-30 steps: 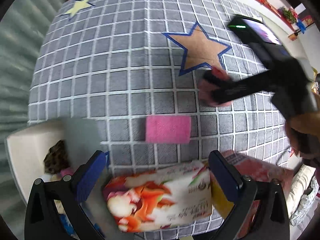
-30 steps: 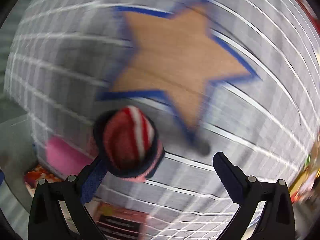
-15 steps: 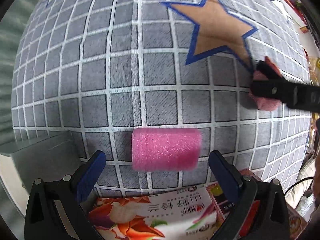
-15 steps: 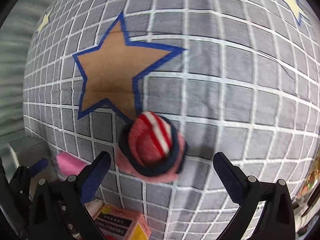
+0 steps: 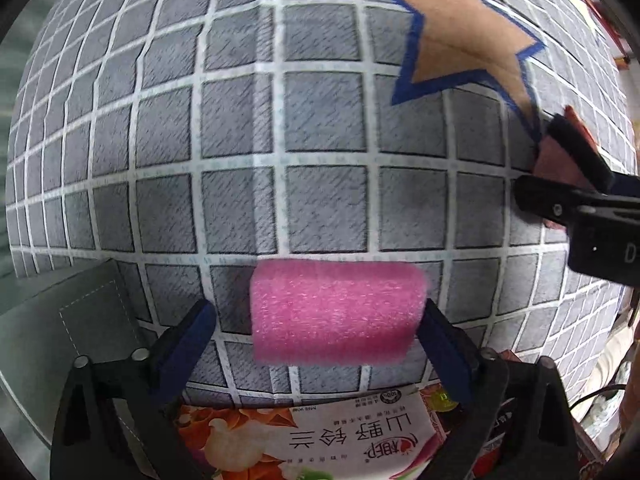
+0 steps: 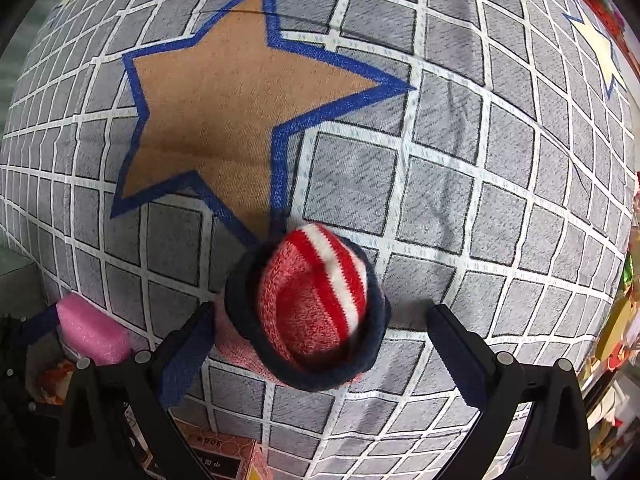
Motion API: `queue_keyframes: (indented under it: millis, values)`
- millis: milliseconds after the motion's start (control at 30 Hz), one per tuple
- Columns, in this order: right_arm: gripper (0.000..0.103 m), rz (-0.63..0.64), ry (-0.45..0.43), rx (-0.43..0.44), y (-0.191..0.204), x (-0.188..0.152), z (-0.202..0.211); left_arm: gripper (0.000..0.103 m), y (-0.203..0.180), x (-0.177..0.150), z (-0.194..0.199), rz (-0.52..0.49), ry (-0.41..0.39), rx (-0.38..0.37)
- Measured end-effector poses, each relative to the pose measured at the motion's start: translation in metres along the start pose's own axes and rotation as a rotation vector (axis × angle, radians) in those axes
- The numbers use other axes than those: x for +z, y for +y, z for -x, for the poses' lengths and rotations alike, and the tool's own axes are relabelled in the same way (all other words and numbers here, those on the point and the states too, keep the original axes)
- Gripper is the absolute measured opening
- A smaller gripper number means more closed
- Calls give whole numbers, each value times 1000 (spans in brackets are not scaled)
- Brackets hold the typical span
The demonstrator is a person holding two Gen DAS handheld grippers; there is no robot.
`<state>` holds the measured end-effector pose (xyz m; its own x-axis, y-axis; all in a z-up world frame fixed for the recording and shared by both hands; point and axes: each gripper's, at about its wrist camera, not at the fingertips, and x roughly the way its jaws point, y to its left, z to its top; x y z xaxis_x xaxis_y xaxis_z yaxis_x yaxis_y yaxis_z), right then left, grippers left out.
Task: Organize soft objects
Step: 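Close the left tool on the pink foam tube, then lift and carry the foam tube and striped hat over the white box with both tools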
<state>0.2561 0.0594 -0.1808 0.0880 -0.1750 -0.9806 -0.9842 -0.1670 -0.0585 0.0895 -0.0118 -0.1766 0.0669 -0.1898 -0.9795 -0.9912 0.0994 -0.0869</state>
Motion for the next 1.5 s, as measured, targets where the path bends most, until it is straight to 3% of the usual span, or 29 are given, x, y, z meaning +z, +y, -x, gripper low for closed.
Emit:
queue_keyframes:
  millis: [67,100,167,233,433,700,1033,1500]
  values:
    - [99,-16,-22,14,-5,-4,4,85,-10,4,6,-28,-27,4]
    - [88,-15,-36,7,-12,-5,12,74,-15,5,11,-39,-43,5]
    - [66,7,-76,-9,-15,-19,27,73,-23,7,16,-53,-57,-15]
    - [37,22,-102,11,-16,-24,34,72,-26,8,23,-40,-79,-25]
    - [37,-68,-165,95,-42,-40,60,72,-26,2,61,-56,-194,20]
    - [37,-109,-229,142,-51,-73,111,73,-28,-29,119,-107,-335,25]
    - [37,-144,-296,196,-46,-130,157,73,-14,-103,153,-183,-403,-20]
    - [37,-187,-322,199,-5,-209,196,73,18,-177,178,-238,-454,-65]
